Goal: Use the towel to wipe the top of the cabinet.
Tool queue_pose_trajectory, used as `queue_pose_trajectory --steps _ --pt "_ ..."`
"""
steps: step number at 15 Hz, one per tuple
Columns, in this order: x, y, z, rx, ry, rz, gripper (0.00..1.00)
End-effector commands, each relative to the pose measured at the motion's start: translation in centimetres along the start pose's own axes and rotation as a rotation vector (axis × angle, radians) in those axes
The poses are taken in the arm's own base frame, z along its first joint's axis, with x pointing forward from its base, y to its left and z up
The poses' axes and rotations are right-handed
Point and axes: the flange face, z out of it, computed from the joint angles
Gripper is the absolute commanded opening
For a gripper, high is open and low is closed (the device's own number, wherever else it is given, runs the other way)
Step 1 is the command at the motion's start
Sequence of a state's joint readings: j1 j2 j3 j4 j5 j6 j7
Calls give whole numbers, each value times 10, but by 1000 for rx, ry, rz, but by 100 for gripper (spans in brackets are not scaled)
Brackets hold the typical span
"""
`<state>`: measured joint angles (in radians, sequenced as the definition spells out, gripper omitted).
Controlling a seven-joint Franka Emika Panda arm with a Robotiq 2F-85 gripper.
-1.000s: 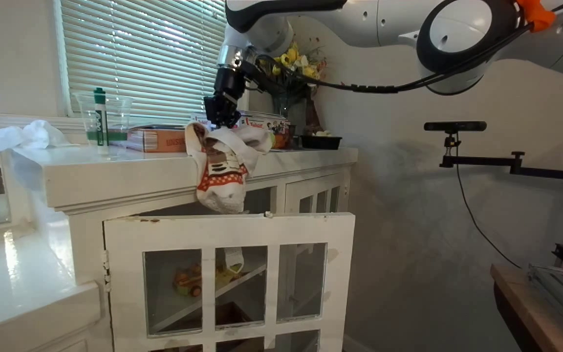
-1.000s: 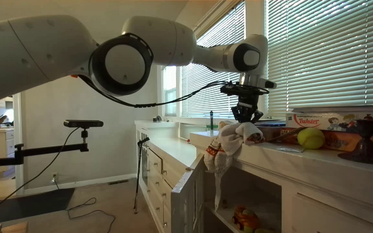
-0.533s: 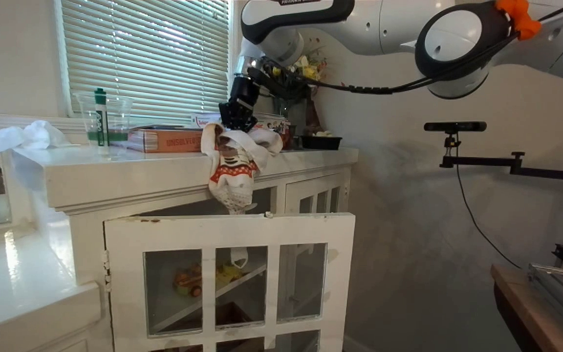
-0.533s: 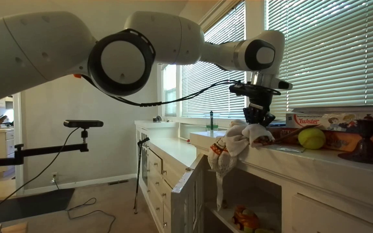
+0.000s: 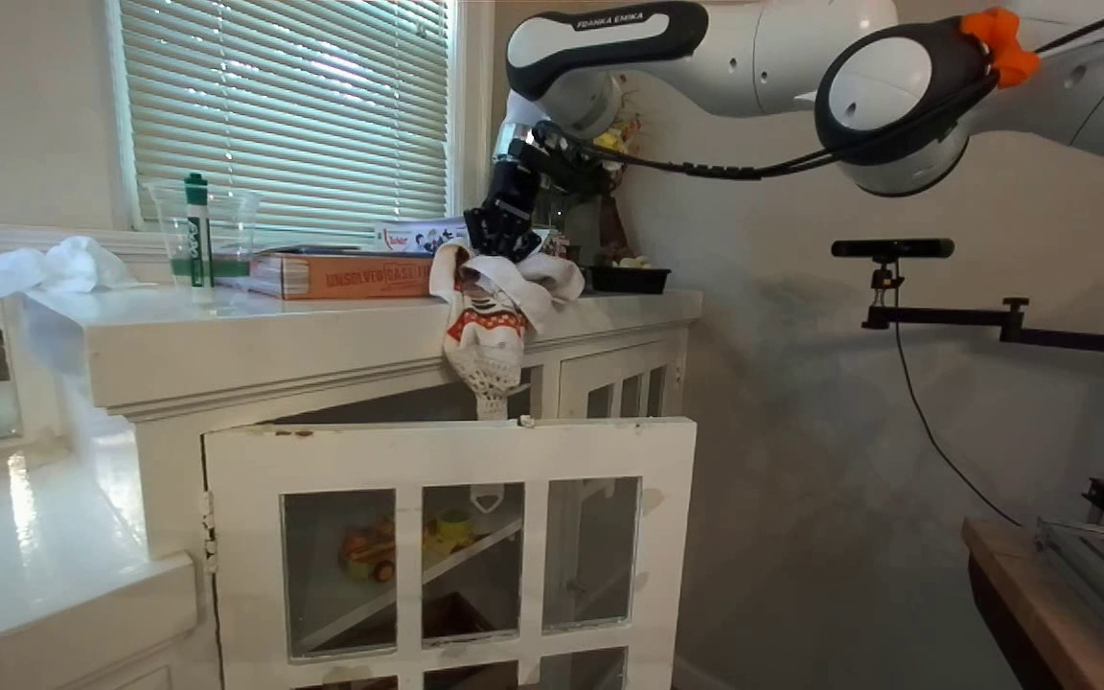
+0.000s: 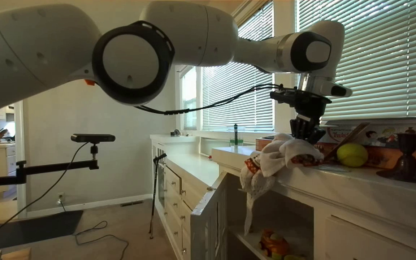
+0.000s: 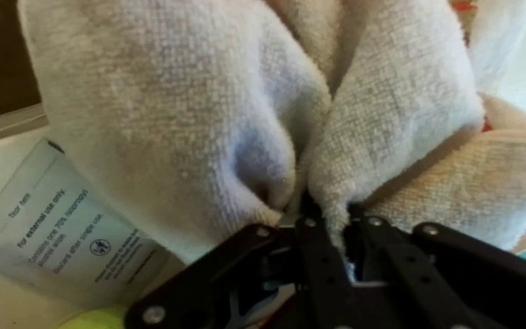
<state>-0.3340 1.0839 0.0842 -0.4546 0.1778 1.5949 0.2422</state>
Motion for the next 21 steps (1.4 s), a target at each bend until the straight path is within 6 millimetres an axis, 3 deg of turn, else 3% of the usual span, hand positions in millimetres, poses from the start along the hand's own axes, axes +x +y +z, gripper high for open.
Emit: queue_pose_trajectory --steps 1,5,10,13,15,17,21 --pt "1 0 16 -19 -9 -8 3" --pt "-14 -59 21 -9 17 -151 3" --pt "-50 -148 38 -5 15 -382 3" --pt "-67 -182 43 -5 16 -487 3" --pt "-69 -185 45 -1 16 -515 3" --pt "-59 -166 47 -3 7 -491 3" --pt "-32 -104 43 -19 -5 -361 3"
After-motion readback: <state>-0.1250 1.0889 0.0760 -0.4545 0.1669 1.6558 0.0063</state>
